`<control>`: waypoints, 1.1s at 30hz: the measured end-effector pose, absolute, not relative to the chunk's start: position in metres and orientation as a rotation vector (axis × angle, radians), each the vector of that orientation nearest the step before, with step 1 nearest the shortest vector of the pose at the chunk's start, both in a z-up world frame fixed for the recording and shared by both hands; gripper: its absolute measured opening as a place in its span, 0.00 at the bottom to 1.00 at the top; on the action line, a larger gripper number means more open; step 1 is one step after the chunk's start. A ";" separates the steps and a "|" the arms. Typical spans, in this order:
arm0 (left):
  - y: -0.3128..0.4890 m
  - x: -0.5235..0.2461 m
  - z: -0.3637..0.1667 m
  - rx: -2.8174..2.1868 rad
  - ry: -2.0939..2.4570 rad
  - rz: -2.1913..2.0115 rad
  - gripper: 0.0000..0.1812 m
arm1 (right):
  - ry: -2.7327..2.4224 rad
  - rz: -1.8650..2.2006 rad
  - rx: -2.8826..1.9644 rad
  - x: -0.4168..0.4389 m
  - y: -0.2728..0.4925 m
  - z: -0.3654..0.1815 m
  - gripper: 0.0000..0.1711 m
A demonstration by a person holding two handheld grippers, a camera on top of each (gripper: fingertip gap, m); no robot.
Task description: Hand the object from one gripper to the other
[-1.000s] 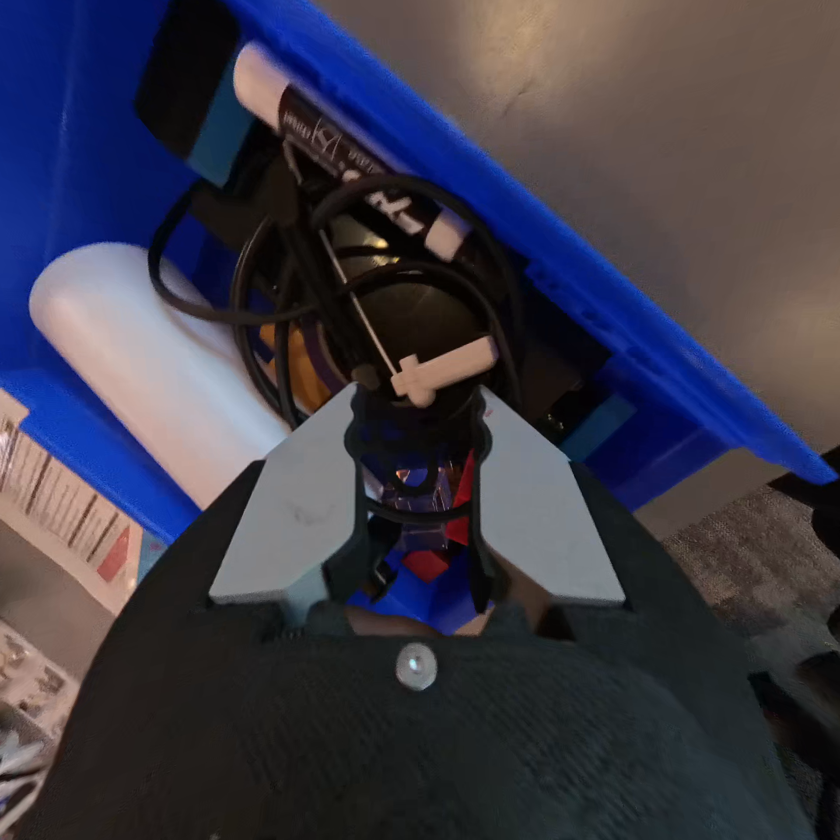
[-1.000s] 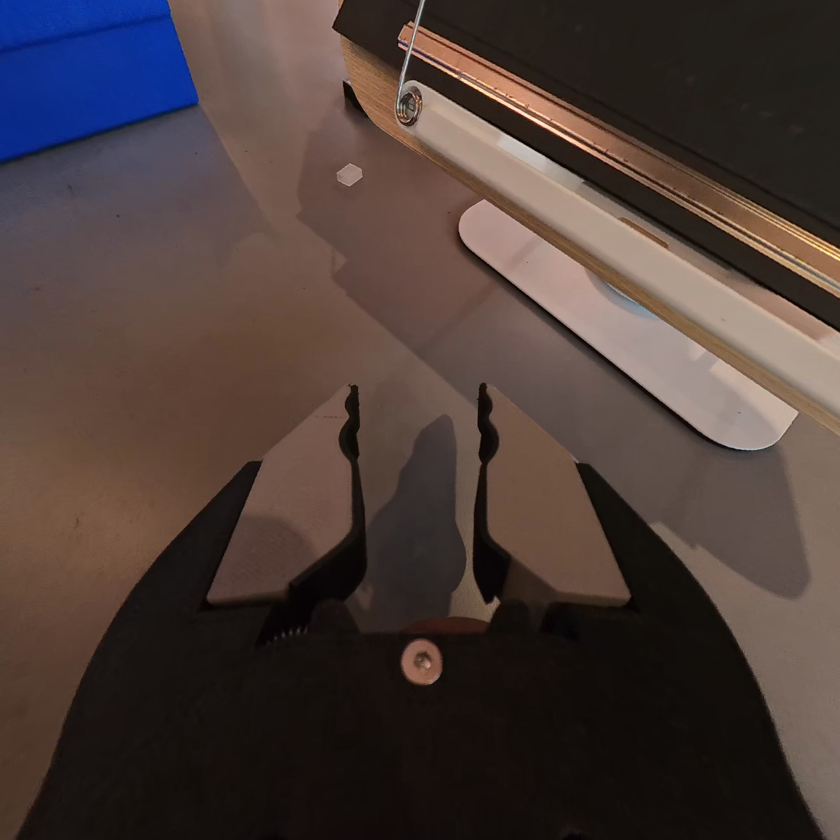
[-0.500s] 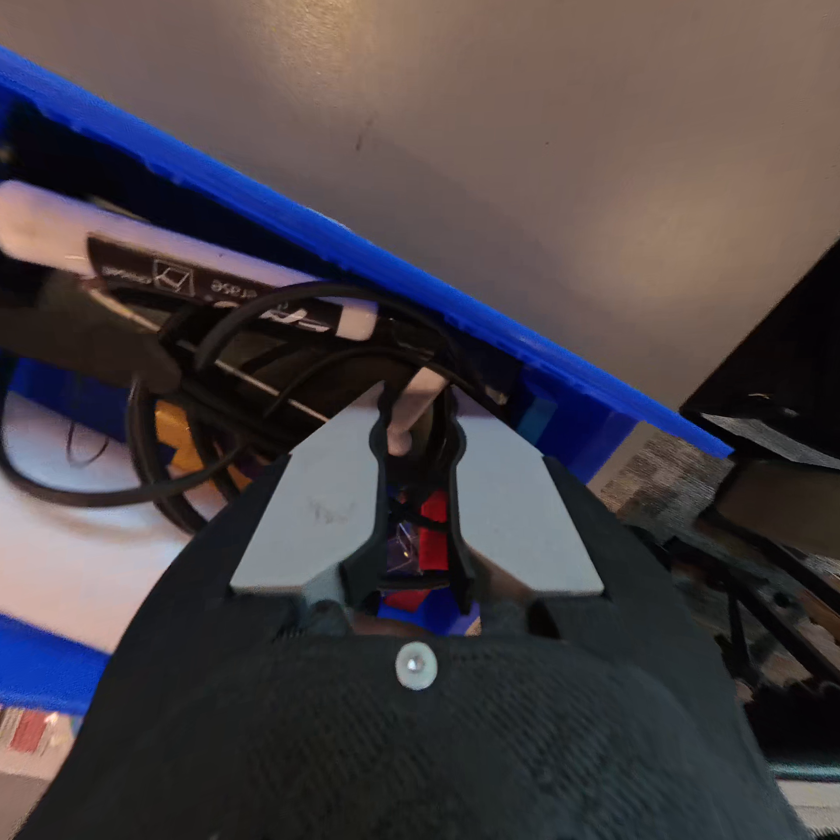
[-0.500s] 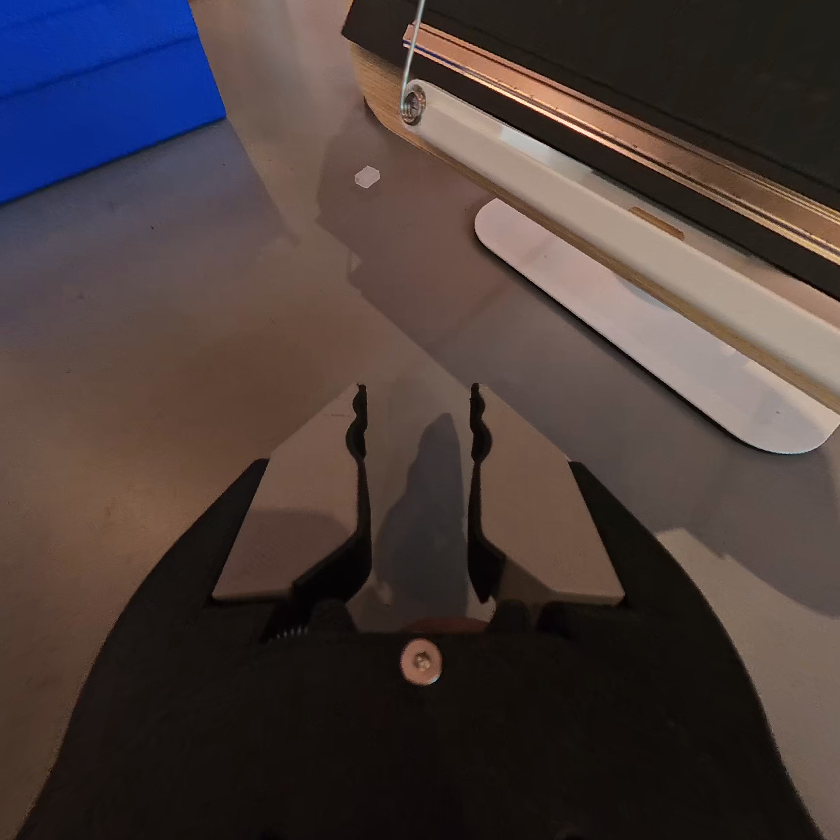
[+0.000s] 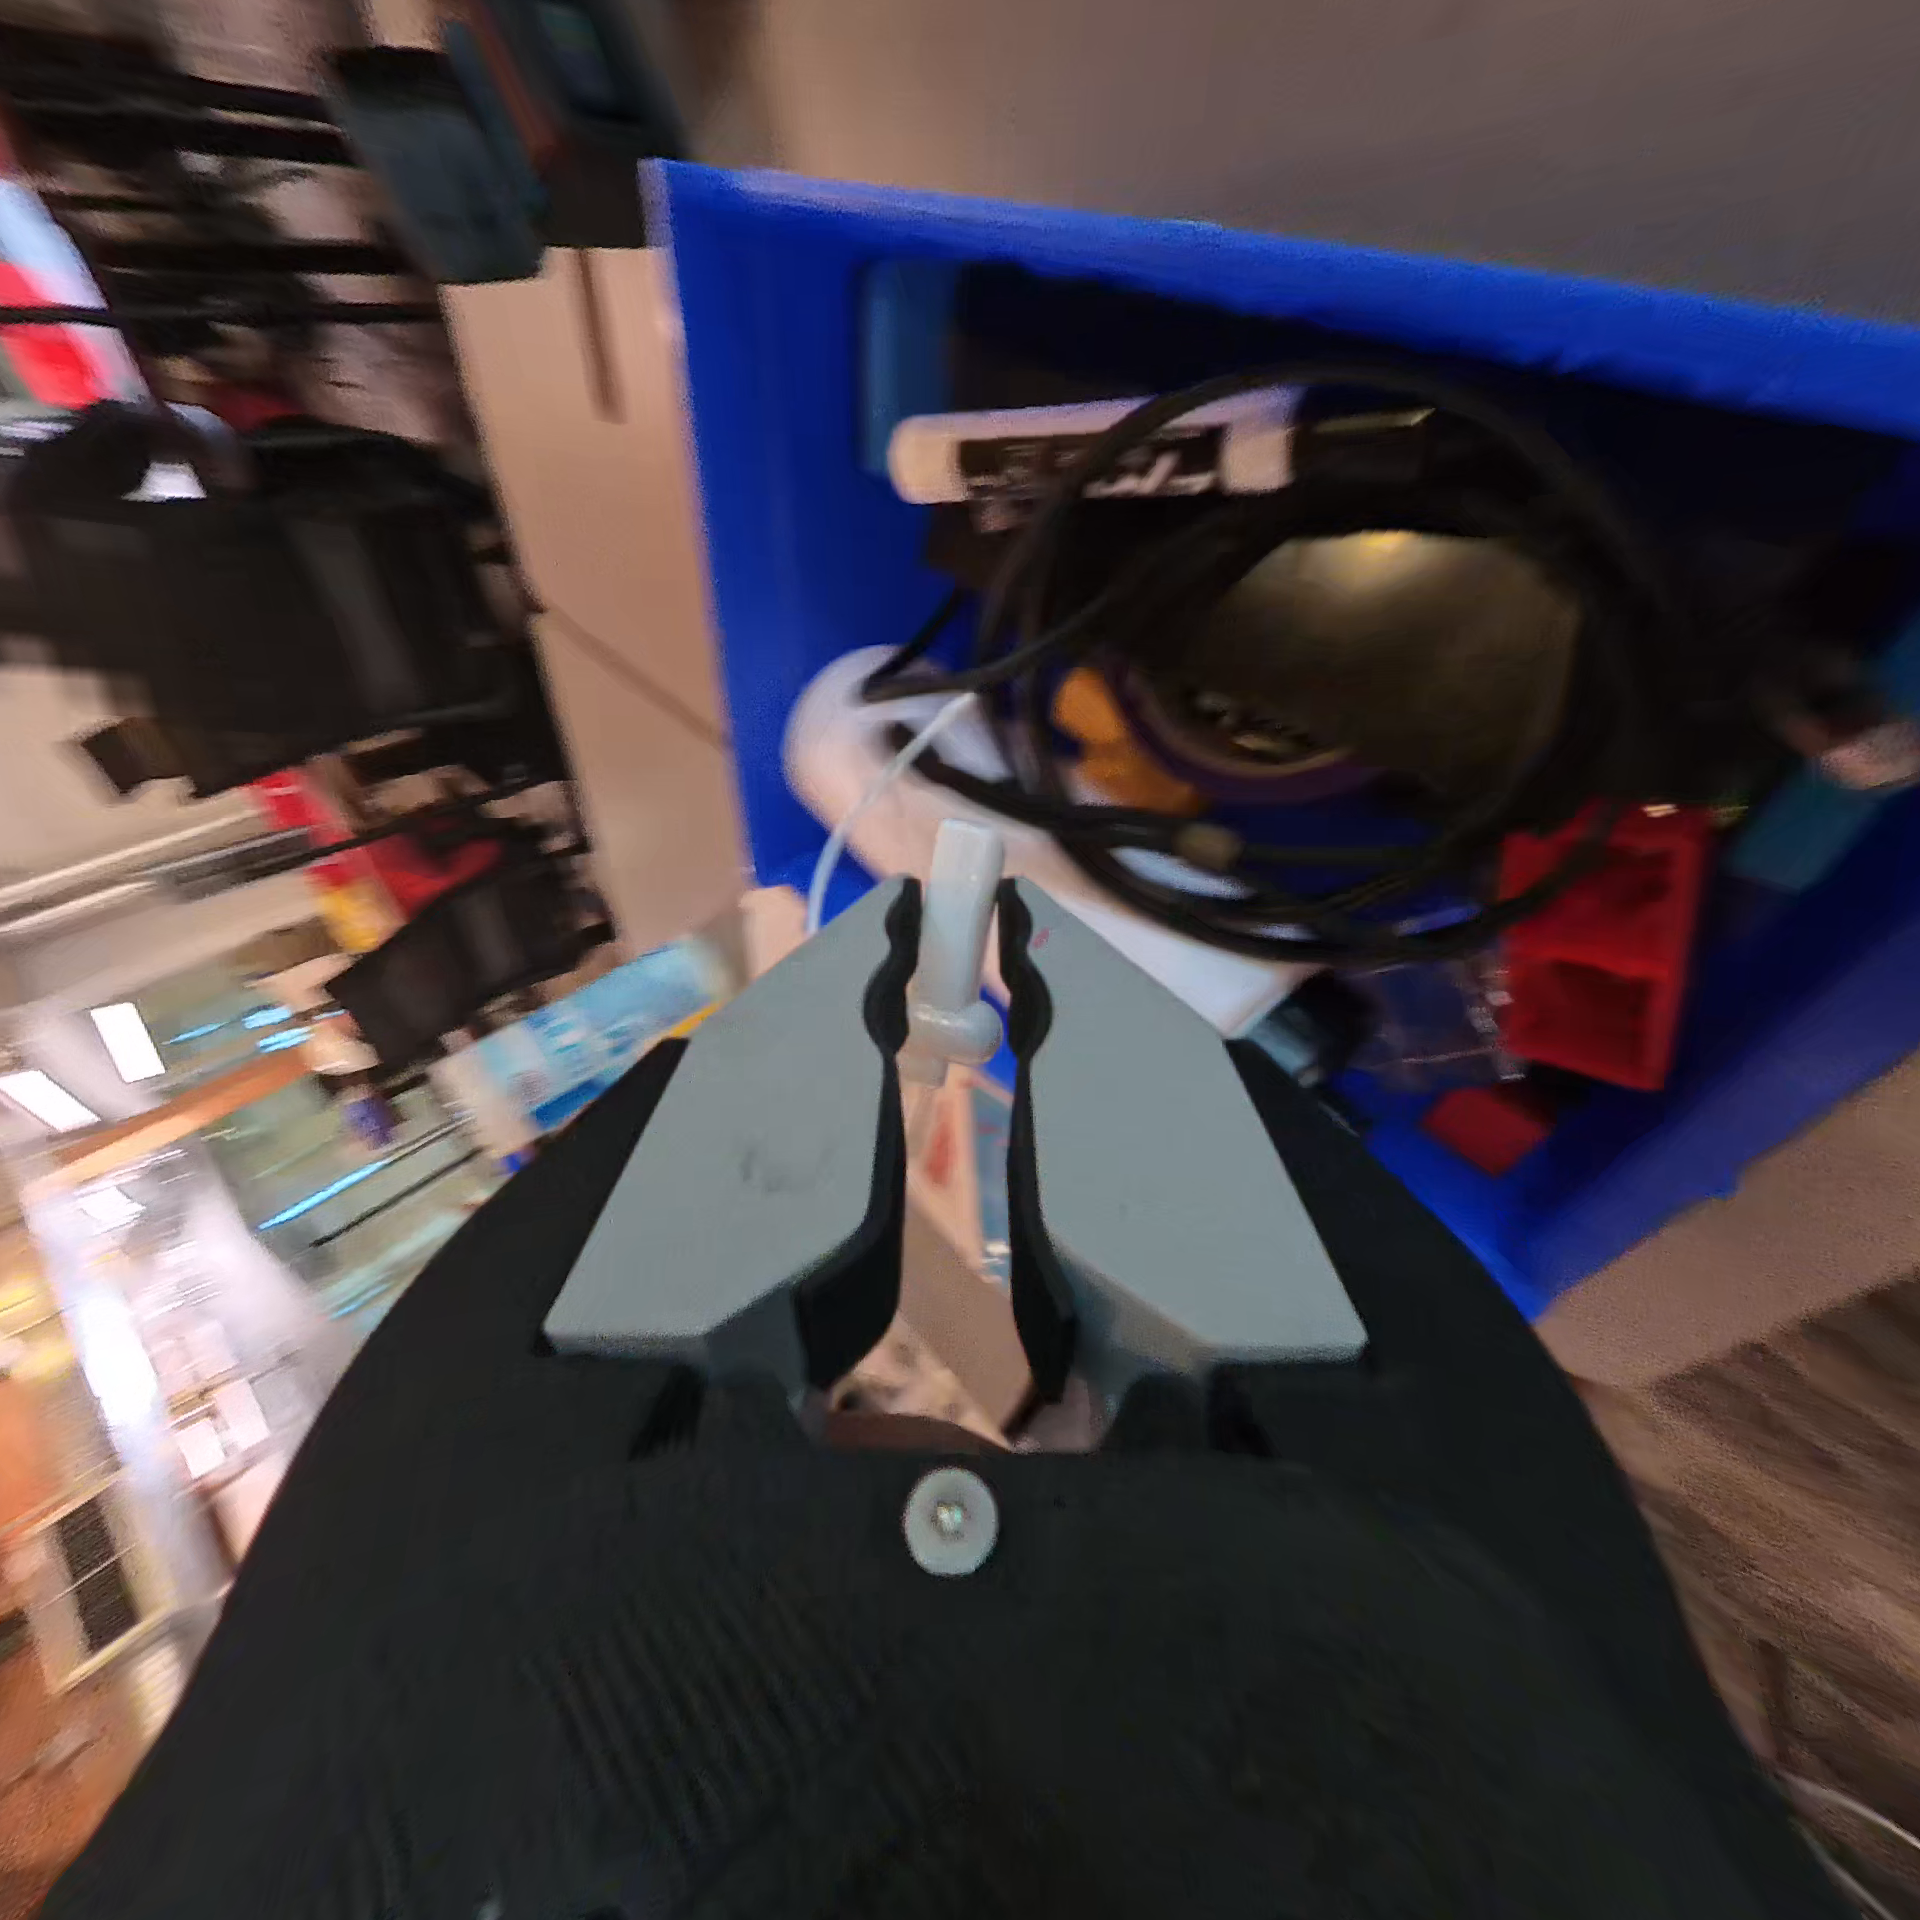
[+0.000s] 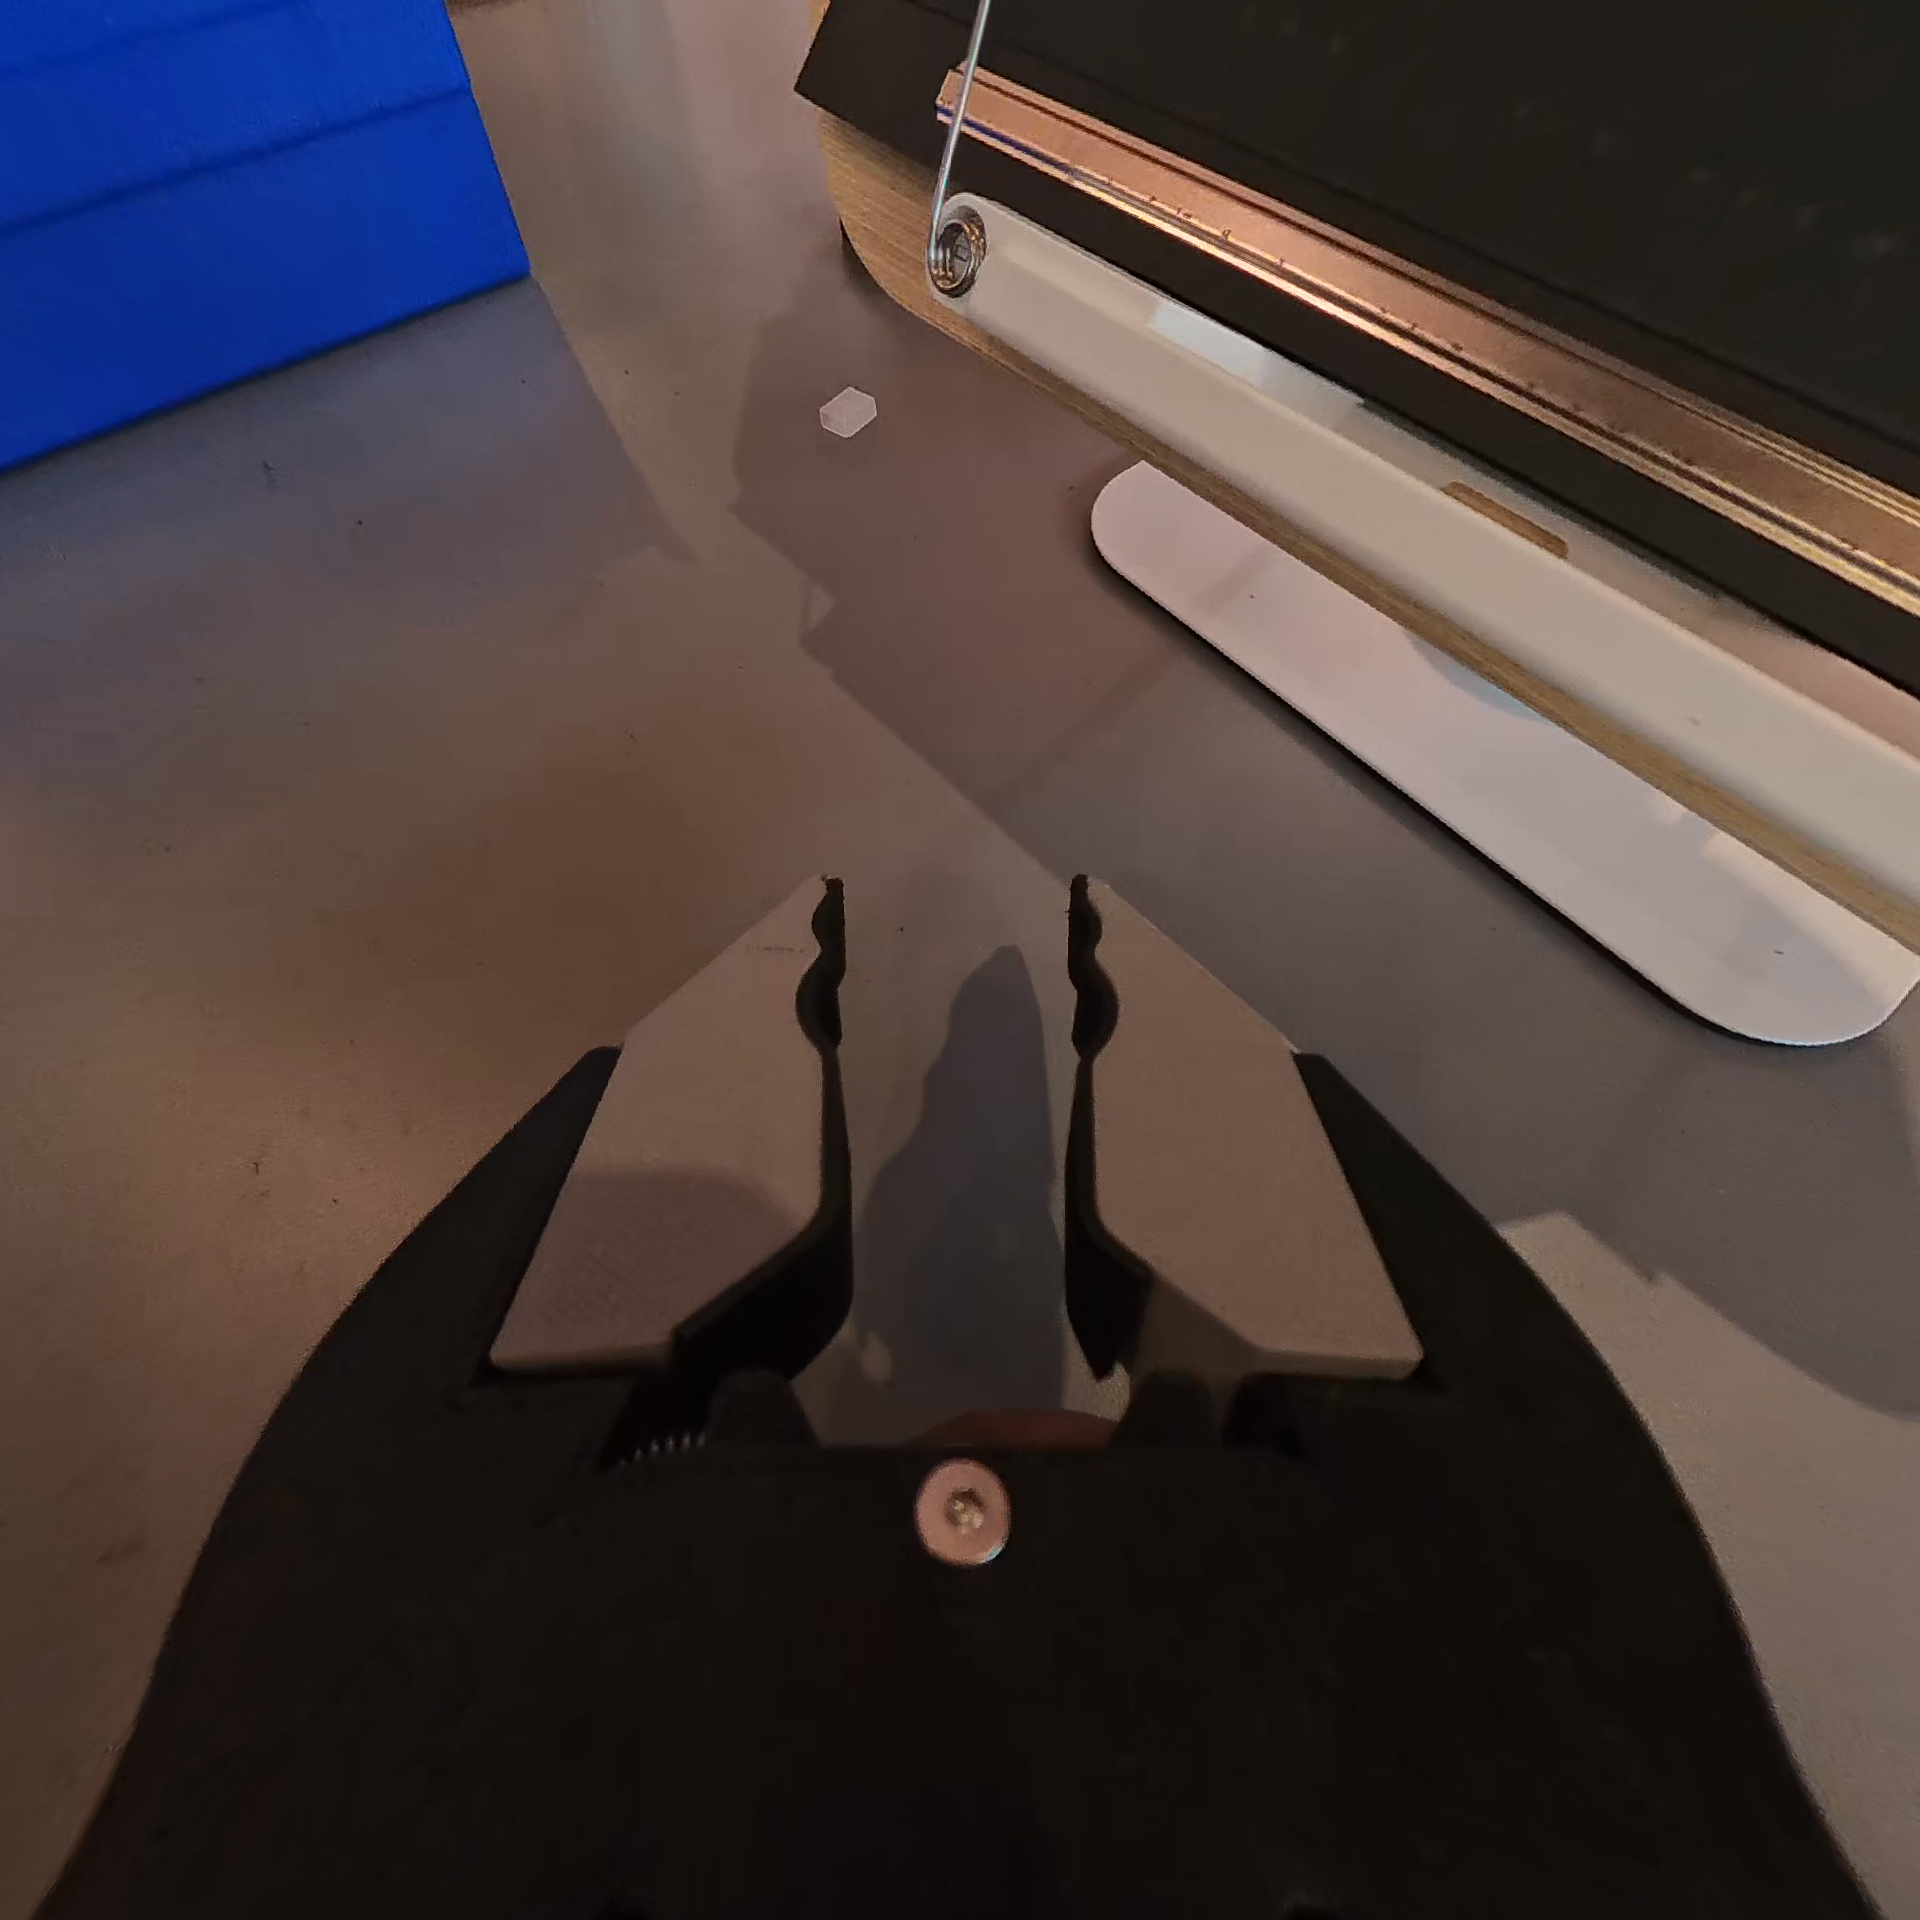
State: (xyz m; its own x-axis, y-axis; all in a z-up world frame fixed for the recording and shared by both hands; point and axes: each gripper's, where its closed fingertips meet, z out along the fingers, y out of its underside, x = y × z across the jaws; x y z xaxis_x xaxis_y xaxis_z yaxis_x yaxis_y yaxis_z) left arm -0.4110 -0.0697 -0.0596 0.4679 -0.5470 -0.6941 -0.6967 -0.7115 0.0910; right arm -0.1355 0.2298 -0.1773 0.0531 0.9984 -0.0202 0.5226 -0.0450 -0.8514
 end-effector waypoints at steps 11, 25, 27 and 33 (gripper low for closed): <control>-0.012 -0.371 0.072 -1.968 0.548 1.075 0.07 | -1.551 0.904 -1.617 -0.135 0.227 -0.174 0.24; 0.130 -0.115 -0.014 -1.612 0.436 0.069 0.07 | -1.681 1.152 -1.252 -0.138 0.163 -0.140 0.33; 0.154 -0.110 -0.041 -1.630 0.385 -0.061 0.07 | -1.649 1.138 -1.222 -0.137 0.164 -0.133 0.33; 0.184 -0.119 -0.072 -1.557 0.258 -0.370 0.06 | -1.566 1.103 -1.240 -0.139 0.181 -0.131 0.33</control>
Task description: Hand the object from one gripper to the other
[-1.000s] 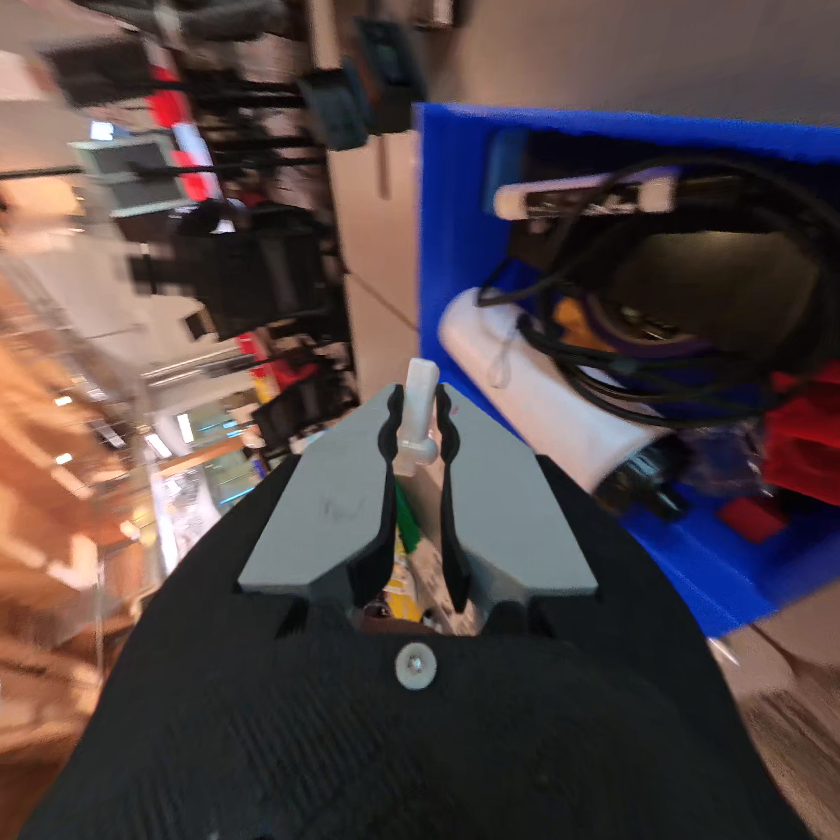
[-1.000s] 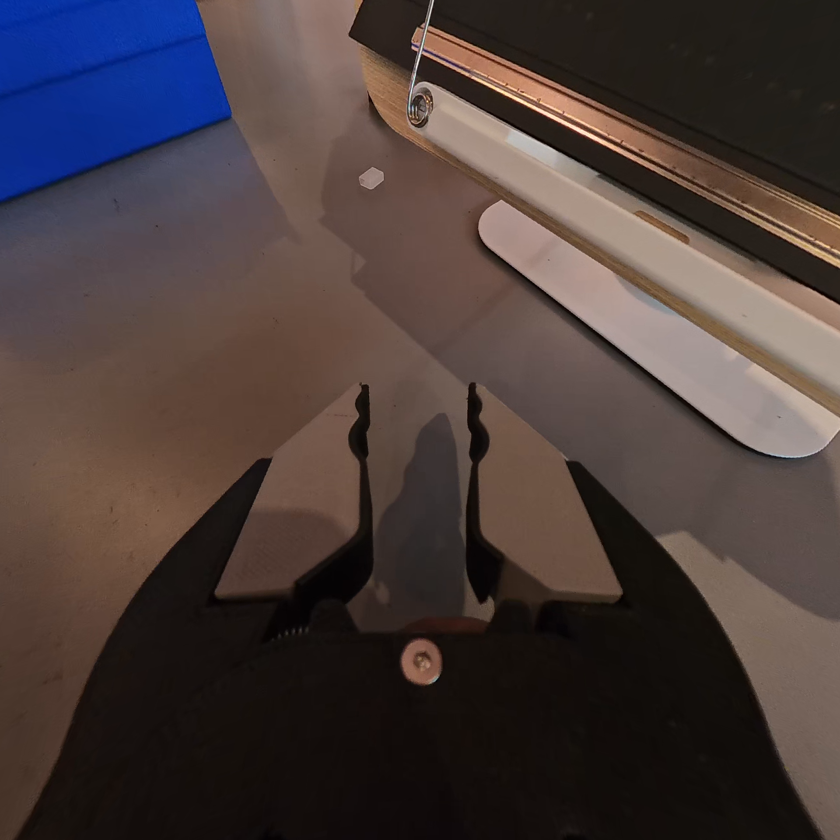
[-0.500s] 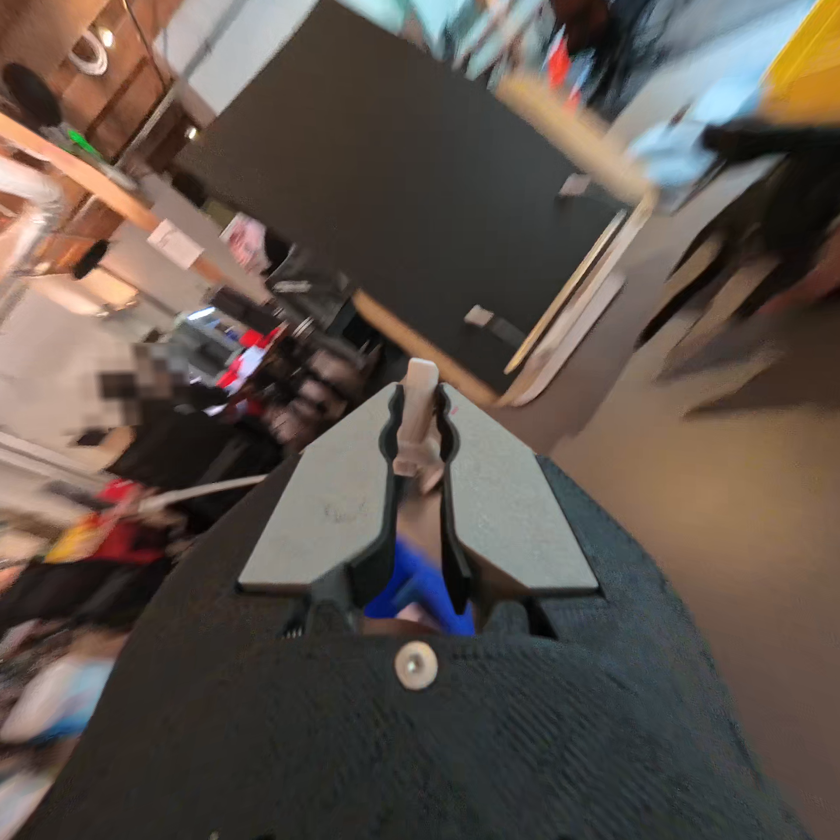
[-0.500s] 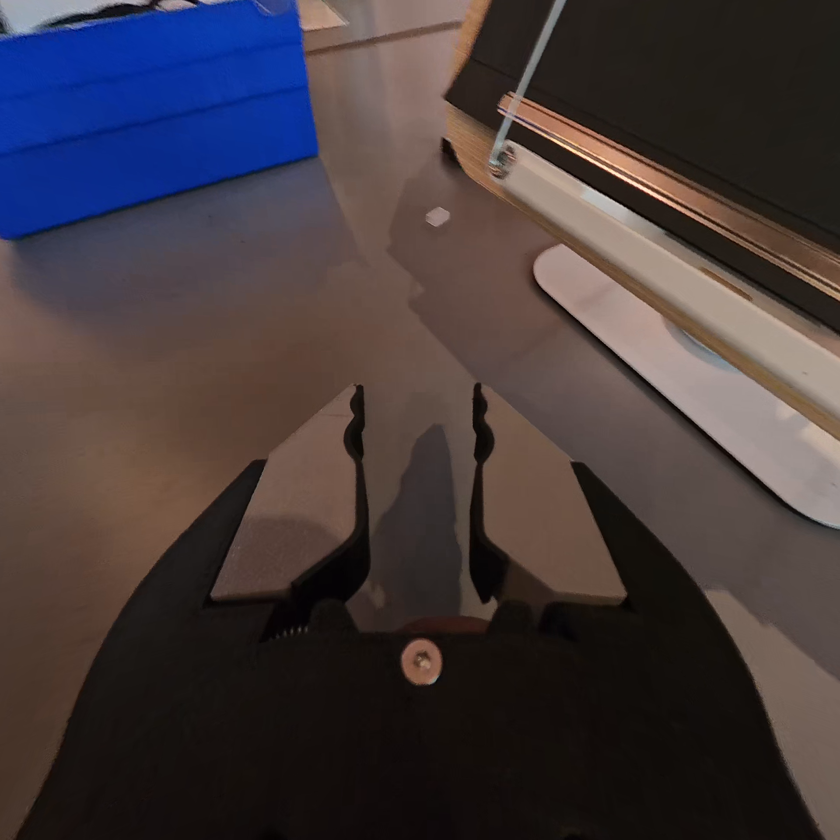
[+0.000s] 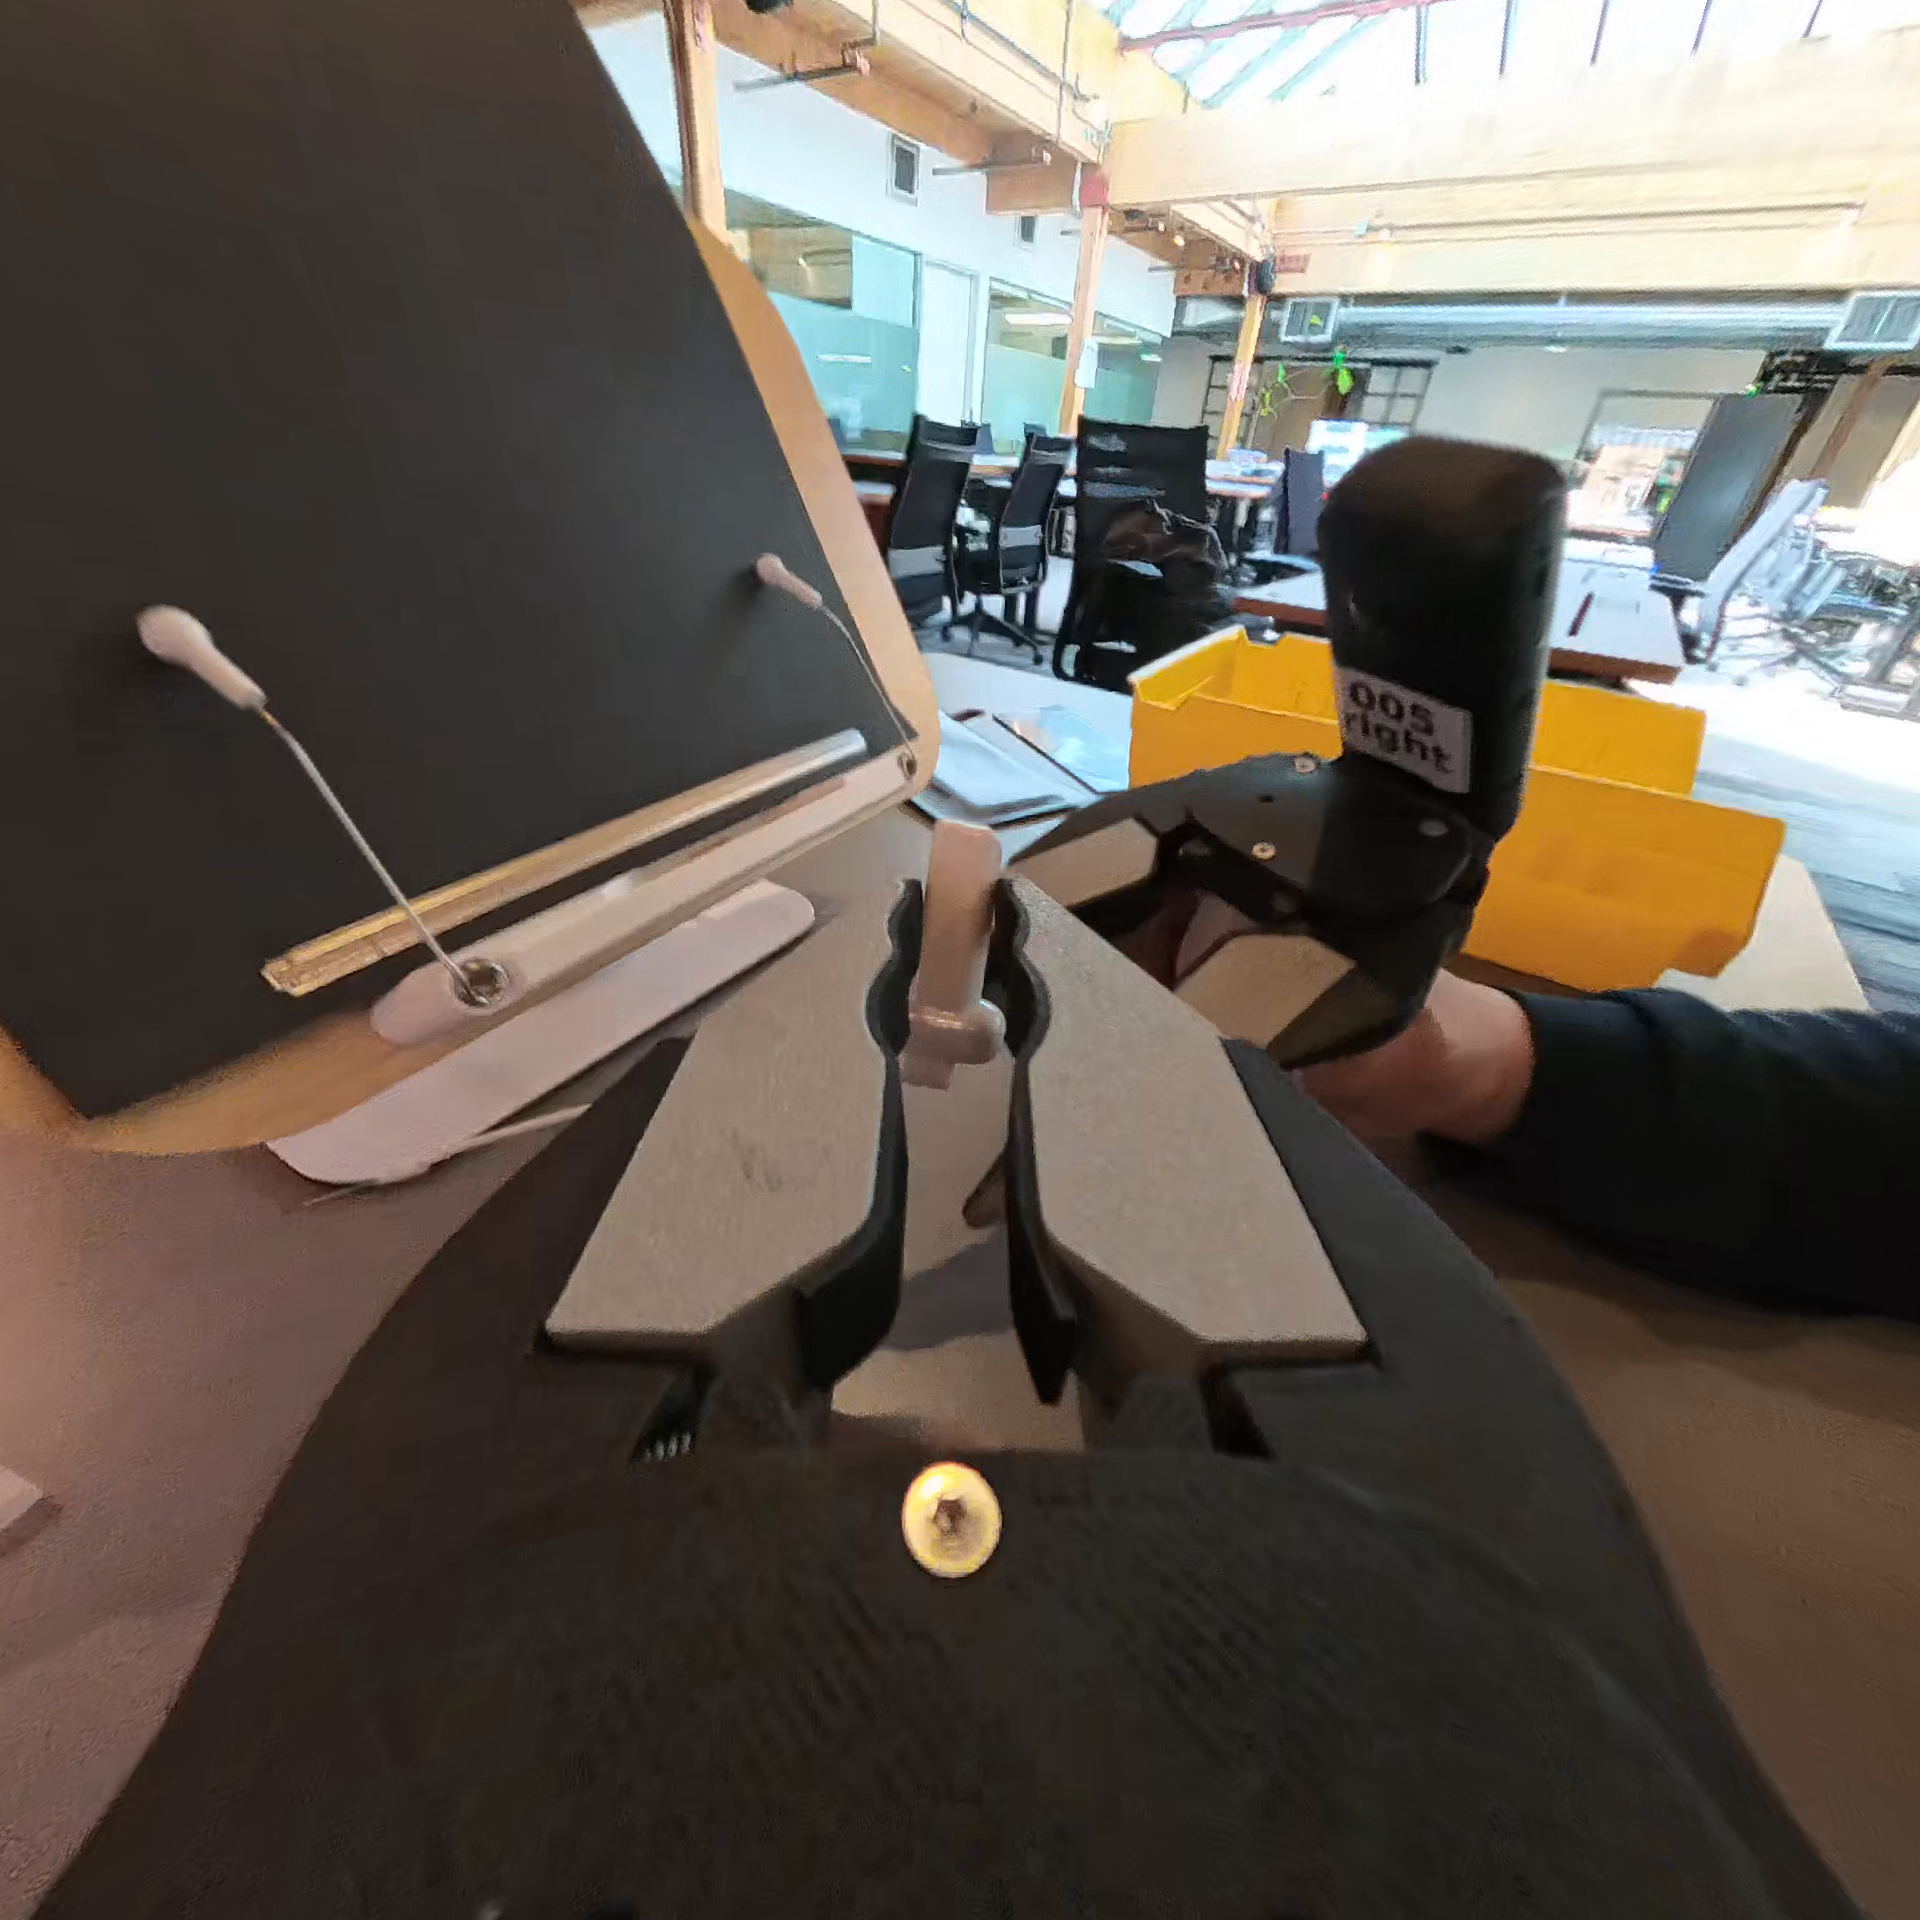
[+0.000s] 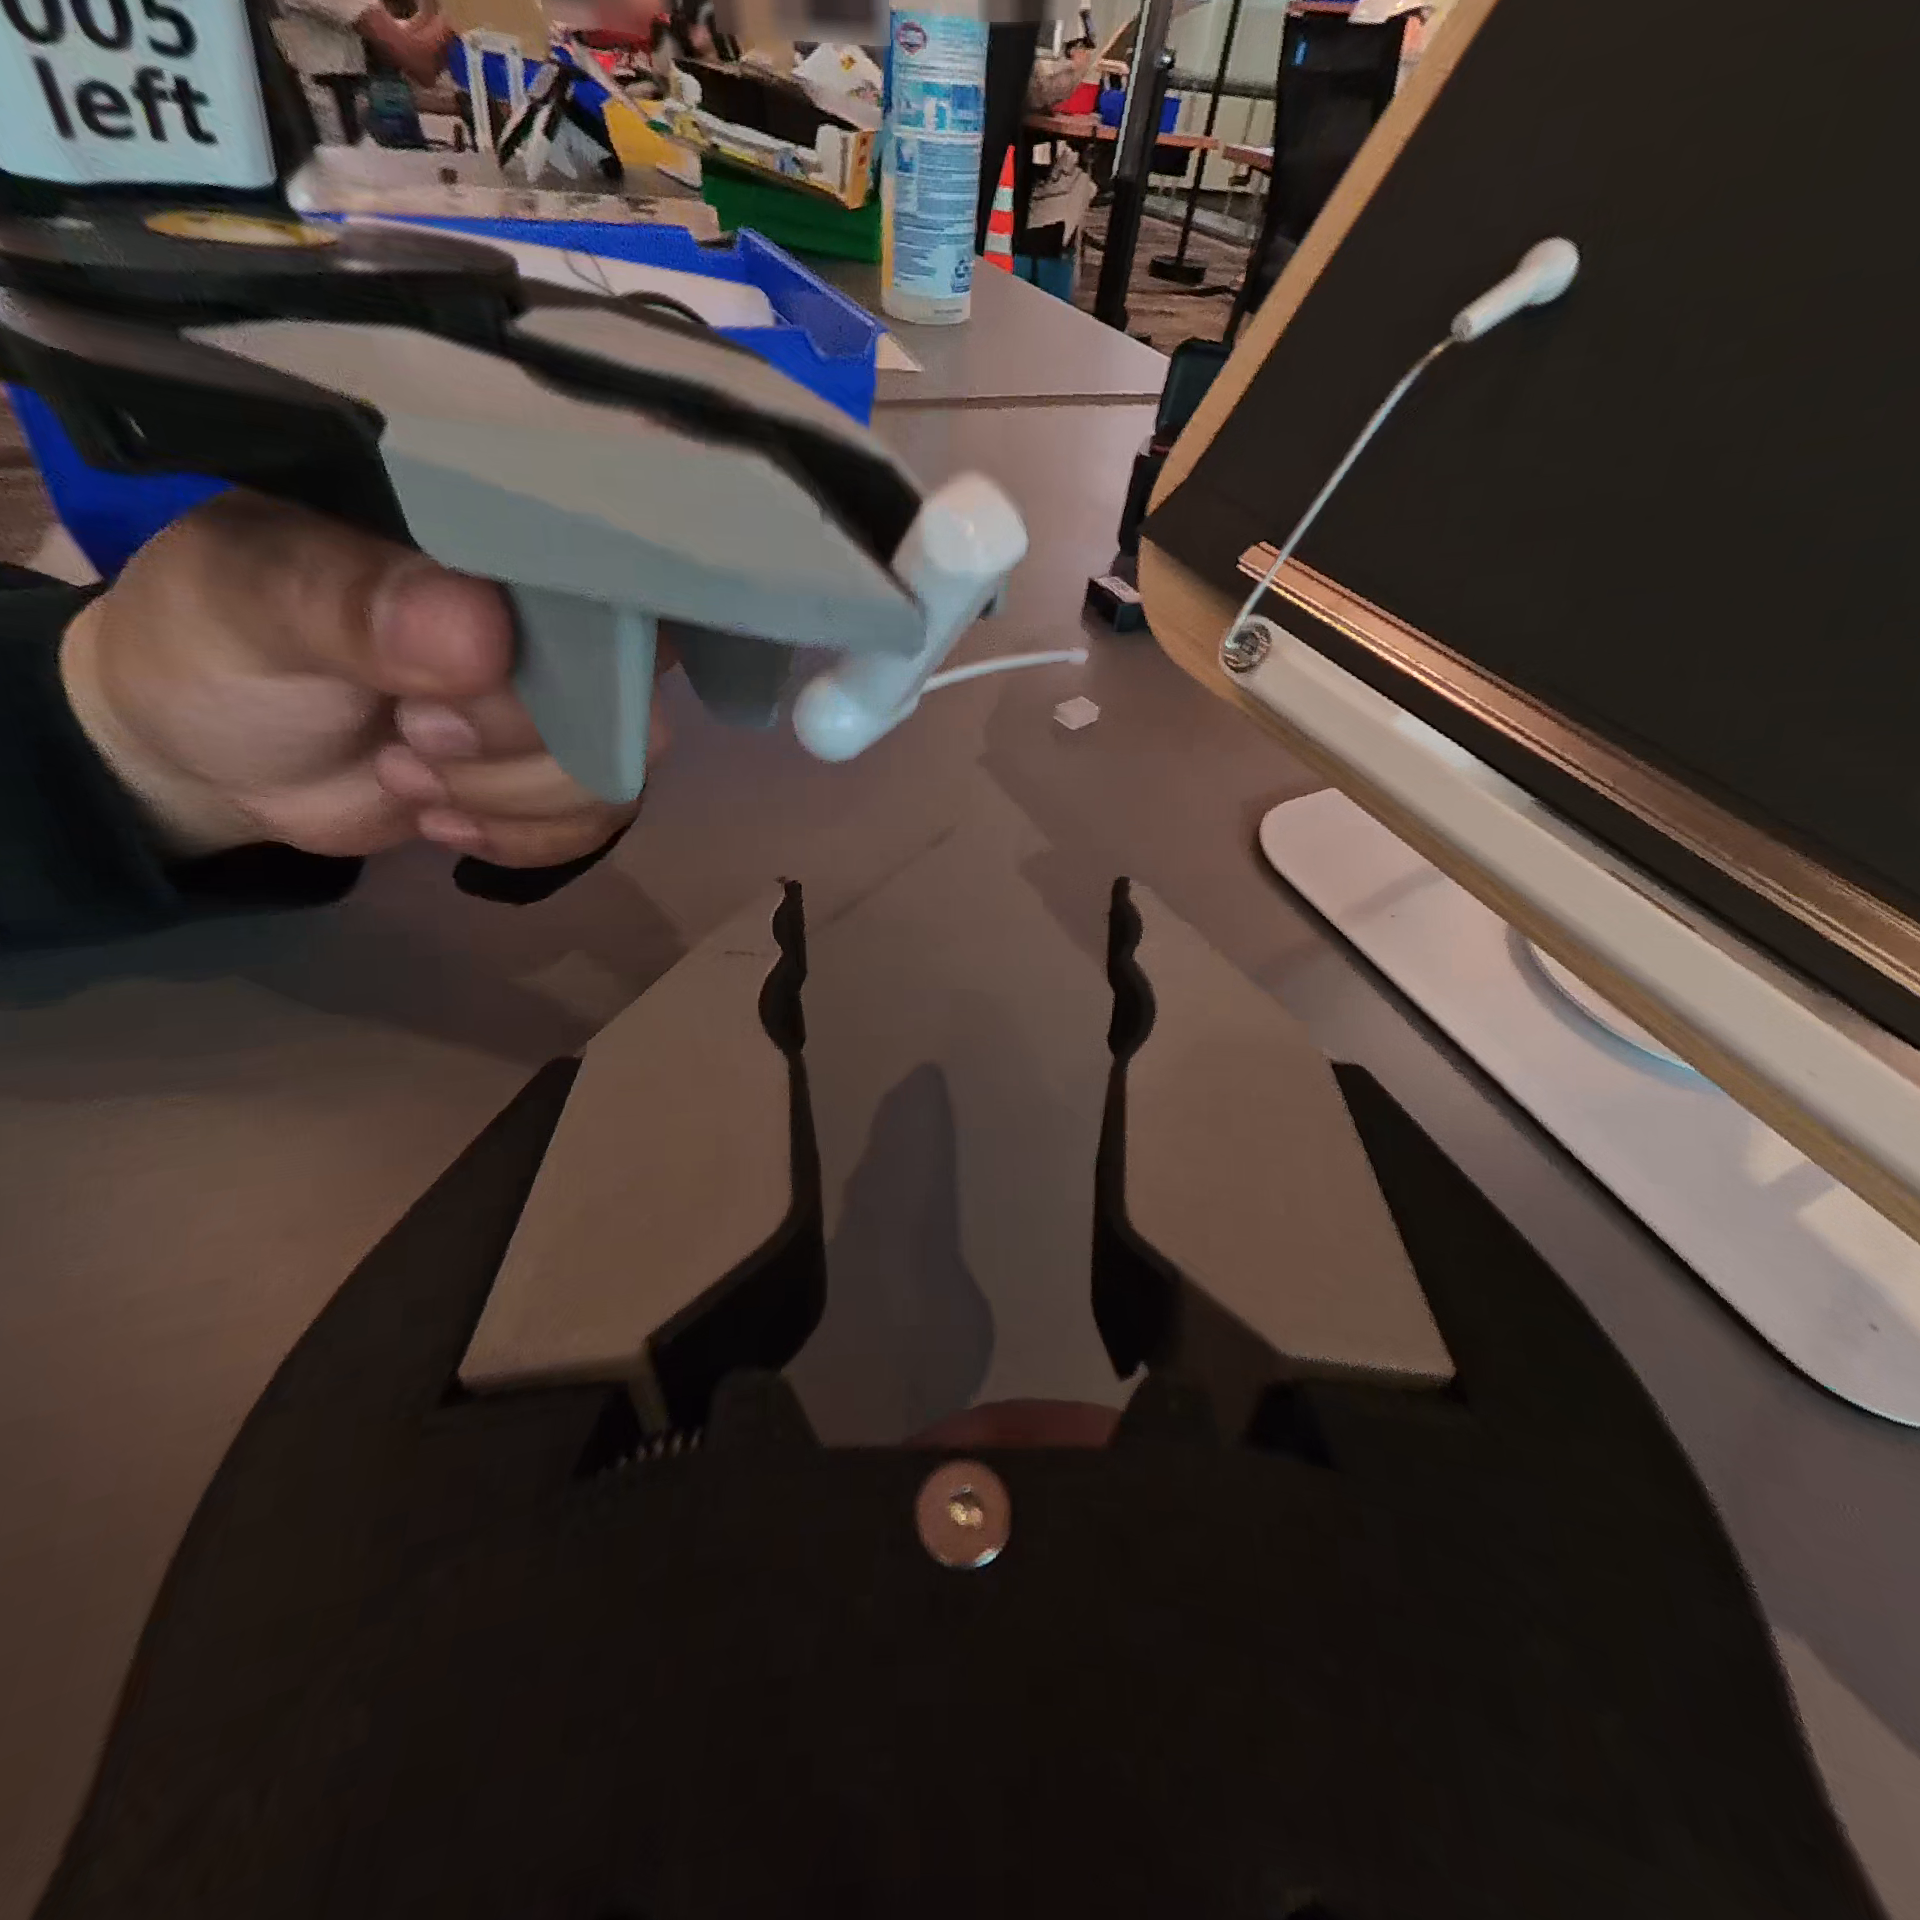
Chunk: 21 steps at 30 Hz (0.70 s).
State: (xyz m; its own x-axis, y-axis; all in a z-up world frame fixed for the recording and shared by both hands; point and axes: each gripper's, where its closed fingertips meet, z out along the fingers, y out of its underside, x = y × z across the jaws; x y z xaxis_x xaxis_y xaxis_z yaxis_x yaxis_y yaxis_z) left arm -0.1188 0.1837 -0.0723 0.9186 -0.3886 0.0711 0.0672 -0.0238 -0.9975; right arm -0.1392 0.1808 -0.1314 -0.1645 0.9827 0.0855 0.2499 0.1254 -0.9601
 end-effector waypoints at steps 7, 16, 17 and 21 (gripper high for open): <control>0.179 -0.115 -0.074 -1.551 0.280 -0.461 0.06 | -1.601 1.102 -1.214 -0.145 0.174 -0.137 0.33; 0.177 -0.117 -0.074 -1.545 0.240 -0.470 0.06 | -1.564 1.078 -1.207 -0.141 0.176 -0.133 0.33; 0.177 -0.117 -0.074 -1.547 0.240 -0.462 0.06 | -1.562 1.079 -1.207 -0.141 0.175 -0.133 0.33; 0.176 -0.116 -0.078 -1.557 0.239 -0.460 0.07 | -1.557 1.076 -1.210 -0.140 0.176 -0.133 0.33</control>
